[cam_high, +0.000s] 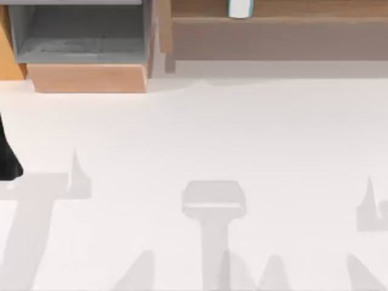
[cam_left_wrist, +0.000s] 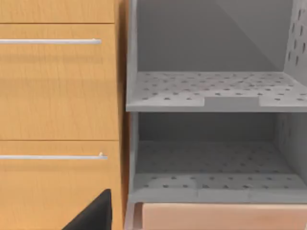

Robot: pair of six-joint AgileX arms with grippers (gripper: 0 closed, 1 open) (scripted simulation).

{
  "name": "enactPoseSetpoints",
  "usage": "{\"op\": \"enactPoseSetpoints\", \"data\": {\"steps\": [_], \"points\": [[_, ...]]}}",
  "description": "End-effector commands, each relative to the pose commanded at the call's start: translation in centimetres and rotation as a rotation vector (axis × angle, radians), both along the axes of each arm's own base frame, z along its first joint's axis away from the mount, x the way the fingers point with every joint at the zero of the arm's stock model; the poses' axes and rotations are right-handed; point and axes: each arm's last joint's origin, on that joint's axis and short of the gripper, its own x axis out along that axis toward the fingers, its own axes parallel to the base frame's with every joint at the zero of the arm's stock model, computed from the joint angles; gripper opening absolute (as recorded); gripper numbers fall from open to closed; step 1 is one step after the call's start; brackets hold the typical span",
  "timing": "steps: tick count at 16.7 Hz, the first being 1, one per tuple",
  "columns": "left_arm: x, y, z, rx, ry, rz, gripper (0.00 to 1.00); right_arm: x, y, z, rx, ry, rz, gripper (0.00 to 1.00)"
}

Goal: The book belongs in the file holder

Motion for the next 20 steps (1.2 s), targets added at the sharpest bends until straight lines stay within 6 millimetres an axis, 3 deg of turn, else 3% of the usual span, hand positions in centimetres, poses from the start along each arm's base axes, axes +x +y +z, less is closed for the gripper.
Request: {"op": "enactPoseSetpoints", "data": {"steps": [5, 8, 10, 13, 16, 20], "points": [[6.1, -4.0, 7.3, -0.011, -0.021, -0.012, 1.00, 0.0, 0.0, 0.0, 0.000, 0.000, 0.000, 1.00], [11.6, -8.9, 10.0, -0.019, -0.025, -0.022, 1.00, 0.0, 0.0, 0.0, 0.000, 0.000, 0.000, 1.00], [15.5, -13.0, 10.4, -0.022, -0.021, -0.026, 1.00, 0.0, 0.0, 0.0, 0.000, 0.000, 0.000, 1.00], [20.6, -20.0, 8.5, -0.021, -0.007, -0.030, 1.00, 0.0, 0.0, 0.0, 0.000, 0.000, 0.000, 1.00], [24.2, -26.3, 4.7, -0.015, 0.008, -0.030, 1.00, 0.0, 0.0, 0.0, 0.000, 0.000, 0.000, 1.00], [27.1, -31.6, -0.5, -0.010, 0.020, -0.020, 1.00, 0.0, 0.0, 0.0, 0.000, 0.000, 0.000, 1.00]]}}
